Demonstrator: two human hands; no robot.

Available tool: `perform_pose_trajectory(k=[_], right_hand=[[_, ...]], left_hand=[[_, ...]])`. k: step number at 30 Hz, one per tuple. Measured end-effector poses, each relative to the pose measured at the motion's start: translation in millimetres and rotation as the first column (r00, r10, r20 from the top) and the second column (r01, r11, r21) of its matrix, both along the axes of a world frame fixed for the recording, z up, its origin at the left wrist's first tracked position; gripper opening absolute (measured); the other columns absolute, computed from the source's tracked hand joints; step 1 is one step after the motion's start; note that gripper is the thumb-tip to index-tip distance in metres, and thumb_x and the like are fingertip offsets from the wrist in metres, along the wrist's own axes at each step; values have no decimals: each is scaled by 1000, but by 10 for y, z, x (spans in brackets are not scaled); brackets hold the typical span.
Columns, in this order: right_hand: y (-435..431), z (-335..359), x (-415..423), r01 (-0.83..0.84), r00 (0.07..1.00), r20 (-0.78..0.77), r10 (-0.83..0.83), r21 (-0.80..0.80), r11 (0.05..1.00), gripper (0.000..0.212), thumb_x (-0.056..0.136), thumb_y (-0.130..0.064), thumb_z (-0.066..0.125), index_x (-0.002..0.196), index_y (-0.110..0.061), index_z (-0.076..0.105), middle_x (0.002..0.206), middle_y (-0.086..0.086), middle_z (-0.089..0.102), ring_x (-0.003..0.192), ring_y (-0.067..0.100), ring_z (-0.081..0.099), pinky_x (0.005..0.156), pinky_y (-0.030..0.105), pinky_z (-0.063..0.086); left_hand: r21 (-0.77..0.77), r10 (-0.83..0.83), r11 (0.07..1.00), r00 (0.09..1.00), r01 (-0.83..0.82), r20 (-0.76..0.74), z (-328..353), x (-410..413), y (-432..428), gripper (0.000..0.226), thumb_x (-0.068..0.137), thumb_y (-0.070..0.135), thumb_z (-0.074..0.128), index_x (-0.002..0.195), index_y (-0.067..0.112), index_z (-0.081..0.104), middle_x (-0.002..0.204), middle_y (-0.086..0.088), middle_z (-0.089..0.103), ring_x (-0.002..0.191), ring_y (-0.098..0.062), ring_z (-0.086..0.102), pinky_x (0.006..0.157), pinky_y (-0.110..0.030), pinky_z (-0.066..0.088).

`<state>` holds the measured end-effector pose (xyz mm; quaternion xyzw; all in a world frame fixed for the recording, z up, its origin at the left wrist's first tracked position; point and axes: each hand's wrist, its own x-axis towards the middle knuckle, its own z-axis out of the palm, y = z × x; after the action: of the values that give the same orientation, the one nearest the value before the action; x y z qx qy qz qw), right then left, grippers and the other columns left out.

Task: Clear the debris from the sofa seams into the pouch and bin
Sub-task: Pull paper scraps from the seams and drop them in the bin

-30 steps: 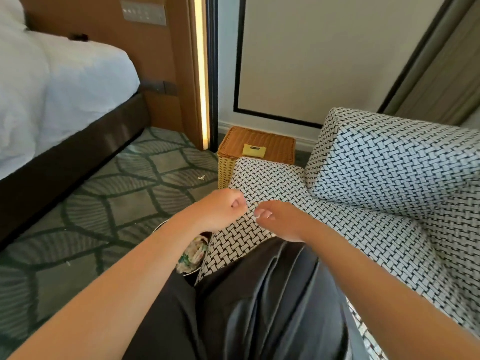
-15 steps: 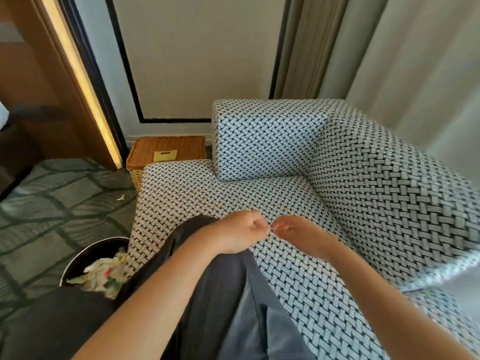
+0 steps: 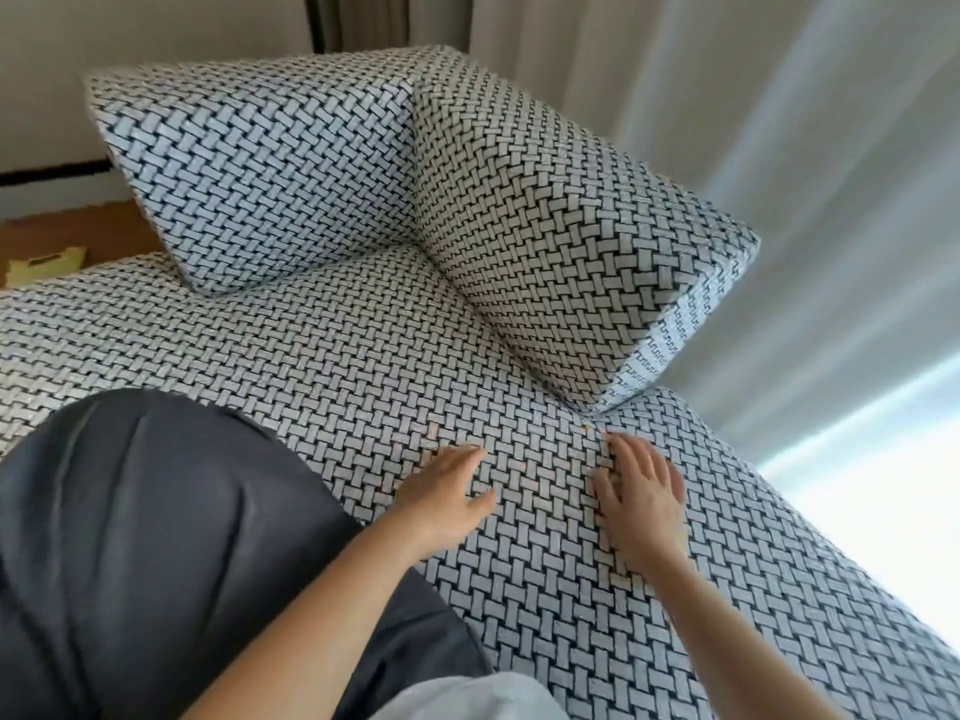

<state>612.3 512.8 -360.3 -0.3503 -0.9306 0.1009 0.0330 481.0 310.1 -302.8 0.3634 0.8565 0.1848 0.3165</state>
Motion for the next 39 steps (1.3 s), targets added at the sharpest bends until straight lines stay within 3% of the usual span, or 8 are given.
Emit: perform_pose_trajectory(k=[5, 12, 18, 21, 25, 31, 35, 39], right_hand=[[174, -79, -221, 88, 994, 62, -90, 30, 996, 76, 86, -69, 7, 148, -25, 4, 156, -6, 2, 142, 13, -8, 115, 40, -7], [383, -103, -589, 182, 980, 67, -187, 81, 980, 91, 76, -79, 10, 143, -19, 28, 153, -3, 20, 143, 17, 0, 113, 43, -7], [446, -101, -670, 152, 987, 40, -157, 110, 982, 82, 74, -78, 15, 121, -22, 53, 143, -1, 36, 140, 19, 8, 114, 48, 3], [474, -99, -684, 133, 990, 35, -138, 104, 986, 76, 74, -76, 21, 113, -23, 58, 135, -3, 43, 137, 19, 14, 113, 47, 5], [559, -79, -706, 87, 996, 16, -89, 90, 992, 76, 70, -78, 23, 108, -24, 61, 120, -8, 54, 129, 16, 27, 113, 44, 8], [699, -72, -692, -14, 998, 55, 9, 98, 995, 76, 71, -83, 21, 105, -29, 62, 112, -14, 59, 123, 13, 32, 110, 40, 17], [744, -61, -681, -66, 995, 80, 59, 92, 994, 76, 74, -80, 19, 111, -29, 60, 116, -13, 59, 125, 13, 31, 110, 37, 13], [706, -74, -672, -71, 987, 149, 55, 108, 992, 79, 78, -73, 11, 119, -24, 57, 127, -8, 55, 132, 17, 27, 113, 42, 9]], left_hand=[[-88, -88, 993, 983, 74, -163, -331, 91, 237, 70, 93, 54, 28, 145, 32, -14, 149, 12, -26, 140, -11, -20, 108, -39, -13], [-176, -206, 971, 946, 164, -252, -494, 9, 648, 82, 89, 65, 19, 130, 27, -41, 138, 8, -48, 126, -12, -45, 99, -41, -28], [-118, -208, 976, 933, 181, -293, -494, -167, 1066, 96, 83, 71, 32, 139, 22, -29, 149, 5, -32, 135, -13, -32, 103, -38, -23], [-97, -232, 973, 913, 212, -336, -420, -278, 1284, 103, 76, 72, 48, 149, 18, -1, 158, 0, -5, 144, -17, -7, 112, -41, -10], [-175, -309, 949, 872, 261, -380, -282, -433, 1564, 101, 64, 73, 60, 142, 17, 30, 151, -3, 26, 140, -22, 19, 114, -44, 11], [-302, -403, 903, 846, 305, -350, -257, -539, 1662, 106, 60, 80, 56, 143, 20, 29, 151, 0, 29, 139, -21, 21, 115, -45, 11], [-350, -443, 880, 821, 321, -360, -202, -540, 1721, 109, 59, 80, 57, 143, 18, 29, 150, -3, 31, 137, -23, 26, 113, -45, 15], [-406, -475, 856, 798, 321, -370, -173, -496, 1747, 107, 61, 82, 53, 144, 18, 30, 150, -4, 31, 137, -24, 26, 112, -45, 16]])
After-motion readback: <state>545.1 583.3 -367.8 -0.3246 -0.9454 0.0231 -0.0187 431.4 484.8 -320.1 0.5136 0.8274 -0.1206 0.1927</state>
